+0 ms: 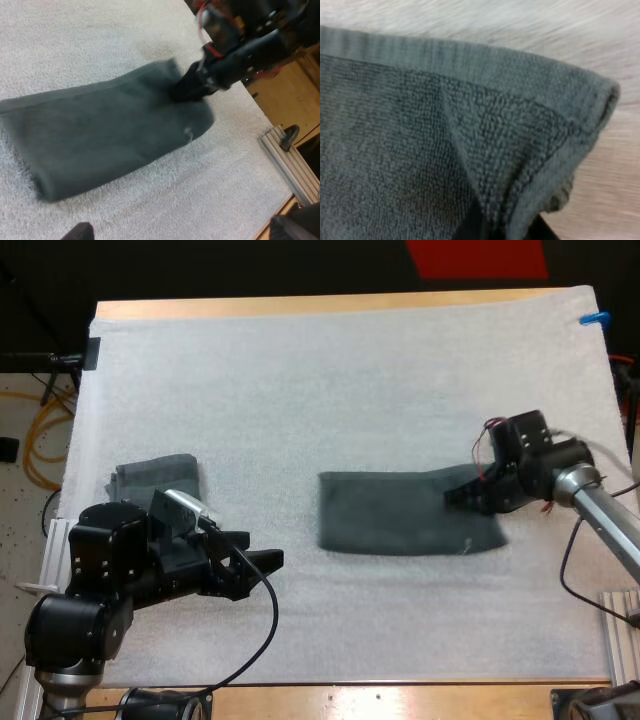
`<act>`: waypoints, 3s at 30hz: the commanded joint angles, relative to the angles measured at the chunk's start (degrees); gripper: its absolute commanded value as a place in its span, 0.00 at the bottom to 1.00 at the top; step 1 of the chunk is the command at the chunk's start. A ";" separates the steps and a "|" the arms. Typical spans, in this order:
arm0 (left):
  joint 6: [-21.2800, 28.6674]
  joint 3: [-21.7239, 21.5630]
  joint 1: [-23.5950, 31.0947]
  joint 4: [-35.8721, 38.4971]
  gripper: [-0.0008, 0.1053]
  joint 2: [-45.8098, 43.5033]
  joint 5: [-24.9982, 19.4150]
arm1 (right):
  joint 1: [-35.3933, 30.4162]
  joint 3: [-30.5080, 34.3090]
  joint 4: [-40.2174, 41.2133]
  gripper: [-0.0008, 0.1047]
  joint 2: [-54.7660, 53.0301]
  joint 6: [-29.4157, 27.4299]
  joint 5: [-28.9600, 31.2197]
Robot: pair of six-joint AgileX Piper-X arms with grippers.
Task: Pick towel from pile fold and stack
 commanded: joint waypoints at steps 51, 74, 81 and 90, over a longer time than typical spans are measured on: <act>-0.28 -0.21 -0.10 -0.68 0.63 -0.24 2.08 | 13.64 -6.84 -16.07 0.78 6.35 27.46 -24.78; -0.28 -0.21 -0.10 -3.68 0.63 -0.24 2.08 | 20.54 -6.66 -12.27 0.73 0.72 21.62 -17.55; -0.44 -0.21 -0.61 -4.73 0.64 2.27 -0.13 | 20.54 -6.66 1.33 0.72 -14.57 14.92 -6.77; -6.11 -0.21 -9.05 -12.55 0.70 12.78 -14.29 | 20.66 -6.66 11.71 0.72 -35.50 13.73 3.30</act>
